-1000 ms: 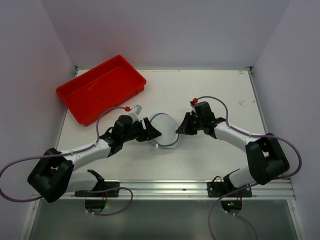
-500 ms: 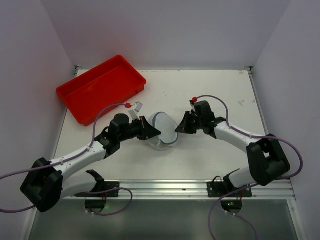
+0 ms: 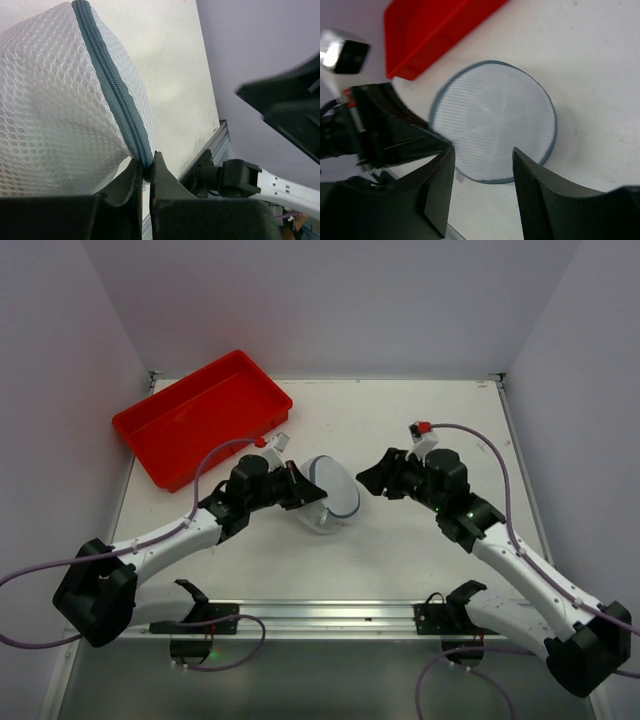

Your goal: Unzip the laundry bag and remove the bra

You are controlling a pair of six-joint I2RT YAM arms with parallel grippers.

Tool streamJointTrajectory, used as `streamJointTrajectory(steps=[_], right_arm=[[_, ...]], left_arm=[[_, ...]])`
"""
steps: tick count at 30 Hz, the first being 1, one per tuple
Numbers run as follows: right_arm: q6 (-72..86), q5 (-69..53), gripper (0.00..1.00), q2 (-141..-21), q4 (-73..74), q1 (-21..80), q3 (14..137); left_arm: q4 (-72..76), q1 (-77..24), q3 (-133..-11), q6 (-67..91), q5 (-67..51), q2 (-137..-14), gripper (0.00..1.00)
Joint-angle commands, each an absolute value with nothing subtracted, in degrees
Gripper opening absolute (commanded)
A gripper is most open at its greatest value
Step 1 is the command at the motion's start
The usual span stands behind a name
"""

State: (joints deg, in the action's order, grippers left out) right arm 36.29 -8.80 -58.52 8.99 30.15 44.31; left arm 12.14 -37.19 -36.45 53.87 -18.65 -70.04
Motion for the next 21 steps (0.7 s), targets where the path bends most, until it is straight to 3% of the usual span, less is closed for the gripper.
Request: streamJointTrajectory(steps=[1,7,13,21], right_arm=[[35.6,-5.4,0.51,-51.0,6.3,34.1,40.7],[41.3,-2.6,0.42,-49.8,-3.9,43.6,35.6],[46.0,2.2,0.37,-59.0,-10.6,51.4,36.8],[51.2,3.6,0.32,-66.3,-14.9,52.5,36.7]], left_arm=[[10.4,-37.6,-40.7,57.3,-14.0,-71.3,0.0],[8.0,-38.1,-40.4,64.6,-8.3,-71.6,0.0],[7.4,-38.2,-38.9,68.6,-5.6,-70.1,0.0],[7.2,-38.5,-37.2,70.8,-3.3,-67.2,0.0]])
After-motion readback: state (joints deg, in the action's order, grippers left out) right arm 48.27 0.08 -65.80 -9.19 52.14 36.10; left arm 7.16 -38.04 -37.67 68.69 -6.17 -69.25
